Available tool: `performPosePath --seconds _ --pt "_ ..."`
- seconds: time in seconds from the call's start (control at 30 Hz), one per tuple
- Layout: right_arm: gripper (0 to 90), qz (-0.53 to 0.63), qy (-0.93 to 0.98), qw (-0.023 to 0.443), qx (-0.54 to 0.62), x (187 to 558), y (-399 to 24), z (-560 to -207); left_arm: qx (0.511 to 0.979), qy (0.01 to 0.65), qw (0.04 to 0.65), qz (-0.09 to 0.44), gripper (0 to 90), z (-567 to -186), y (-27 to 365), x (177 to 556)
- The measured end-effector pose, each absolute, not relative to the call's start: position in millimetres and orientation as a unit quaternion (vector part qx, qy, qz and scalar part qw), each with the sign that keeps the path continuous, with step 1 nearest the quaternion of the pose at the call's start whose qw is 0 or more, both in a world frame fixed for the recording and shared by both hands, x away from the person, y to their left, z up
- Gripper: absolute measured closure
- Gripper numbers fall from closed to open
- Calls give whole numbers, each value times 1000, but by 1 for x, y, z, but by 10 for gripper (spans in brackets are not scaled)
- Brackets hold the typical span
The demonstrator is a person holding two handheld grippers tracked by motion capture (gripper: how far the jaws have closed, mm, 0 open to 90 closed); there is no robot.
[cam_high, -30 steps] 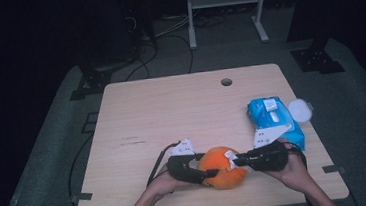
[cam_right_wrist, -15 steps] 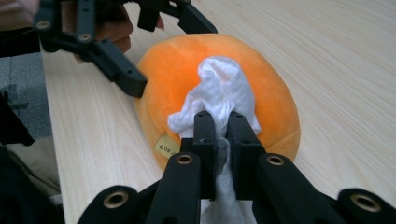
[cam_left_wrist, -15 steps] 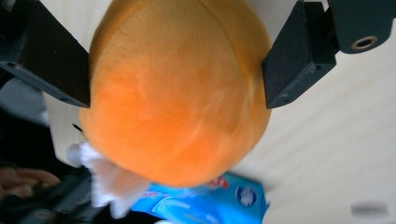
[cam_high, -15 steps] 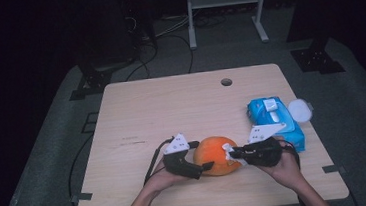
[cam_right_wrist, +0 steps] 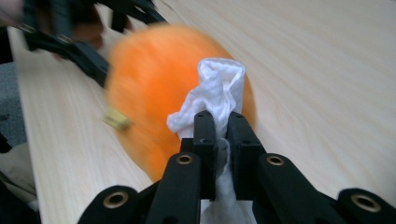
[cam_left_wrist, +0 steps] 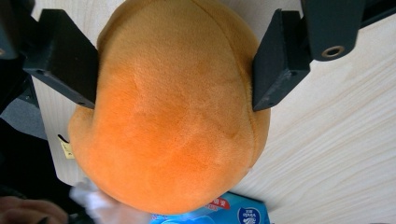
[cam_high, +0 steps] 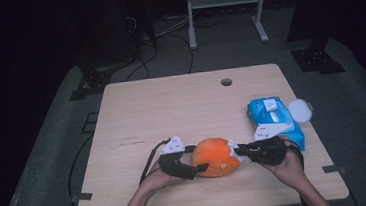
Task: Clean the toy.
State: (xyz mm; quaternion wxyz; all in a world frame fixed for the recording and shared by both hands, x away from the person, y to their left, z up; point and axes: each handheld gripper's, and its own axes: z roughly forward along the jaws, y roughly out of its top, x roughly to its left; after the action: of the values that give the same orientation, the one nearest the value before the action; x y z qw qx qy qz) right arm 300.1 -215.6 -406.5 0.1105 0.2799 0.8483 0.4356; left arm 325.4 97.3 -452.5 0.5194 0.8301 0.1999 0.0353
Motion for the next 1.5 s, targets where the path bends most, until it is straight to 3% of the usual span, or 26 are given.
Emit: performPosePath --seconds 0.13,0.4,0.53,0.63,0.93,1.1,1.3,1.5 --pt "826 436 848 93 287 300 -218 -413 829 201 521 19 176 -451 95 324" --pt "825 457 846 98 256 294 -201 -398 842 182 507 40 207 -449 93 320" --pt "824 432 849 100 287 302 -214 -410 837 192 512 27 203 -452 97 324" --pt "827 429 847 70 306 307 -224 -425 838 192 510 31 199 -450 96 323" --pt "827 469 842 87 252 292 -205 -393 851 159 495 73 208 -441 79 310" --pt "828 441 848 105 275 300 -216 -401 850 162 496 73 211 -442 81 311" --pt "828 465 839 95 266 295 -213 -397 848 152 501 74 209 -437 73 308" --pt "828 448 850 100 257 298 -207 -399 839 174 513 51 128 -441 79 314"
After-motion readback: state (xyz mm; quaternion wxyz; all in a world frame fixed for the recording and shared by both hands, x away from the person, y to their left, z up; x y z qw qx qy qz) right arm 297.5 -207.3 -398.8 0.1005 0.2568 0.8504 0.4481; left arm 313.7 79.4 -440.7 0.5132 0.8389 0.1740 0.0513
